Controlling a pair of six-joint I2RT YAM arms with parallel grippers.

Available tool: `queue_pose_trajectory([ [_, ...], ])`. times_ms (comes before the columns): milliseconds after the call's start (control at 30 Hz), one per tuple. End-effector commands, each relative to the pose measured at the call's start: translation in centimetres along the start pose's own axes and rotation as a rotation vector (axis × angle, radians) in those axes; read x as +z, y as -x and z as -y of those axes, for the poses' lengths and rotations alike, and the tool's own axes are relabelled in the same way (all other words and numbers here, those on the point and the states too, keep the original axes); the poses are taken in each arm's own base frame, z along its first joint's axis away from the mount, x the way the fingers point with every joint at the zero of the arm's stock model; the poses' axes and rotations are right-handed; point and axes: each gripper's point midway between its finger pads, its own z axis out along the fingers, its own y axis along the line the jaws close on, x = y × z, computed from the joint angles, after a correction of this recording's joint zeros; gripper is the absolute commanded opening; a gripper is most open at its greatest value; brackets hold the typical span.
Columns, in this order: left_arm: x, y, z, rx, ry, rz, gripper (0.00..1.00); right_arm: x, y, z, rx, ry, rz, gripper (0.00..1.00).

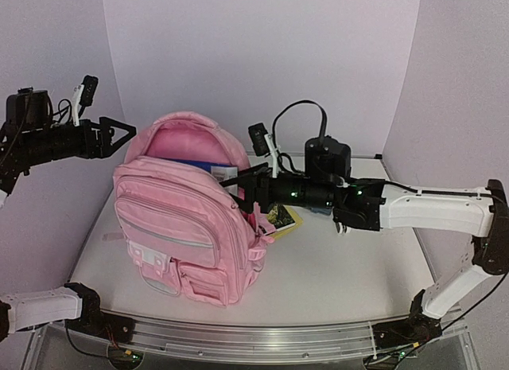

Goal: Pack the student bag
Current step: Place the files in the student bag.

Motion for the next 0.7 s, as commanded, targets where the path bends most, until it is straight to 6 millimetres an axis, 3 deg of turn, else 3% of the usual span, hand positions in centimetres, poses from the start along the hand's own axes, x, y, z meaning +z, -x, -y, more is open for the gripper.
queue_pose_trajectory([
  [0, 0.5, -0.9, -0.4, -0.004, 0.007, -0.019, 1.00, -3.5, 4.8, -1.6, -0.002, -0.041, 0.099, 0.77],
  [200, 0.5, -2.3, -1.3, -0.029, 0.045, -0.035, 1.00, -6.4, 5.1, 1.4, 0.106, -0.247, 0.126, 0.88],
  [467, 0.9, -5.1, -2.4, -0.088, 0.078, -0.073, 1.00, -8.8, -1.0, 5.7, 0.319, -0.385, 0.048, 0.86],
  [667, 0.5, -5.8, -2.4, -0.113, 0.079, -0.070, 1.00, -9.3, -5.6, 5.6, 0.539, -0.318, 0.008, 0.77],
])
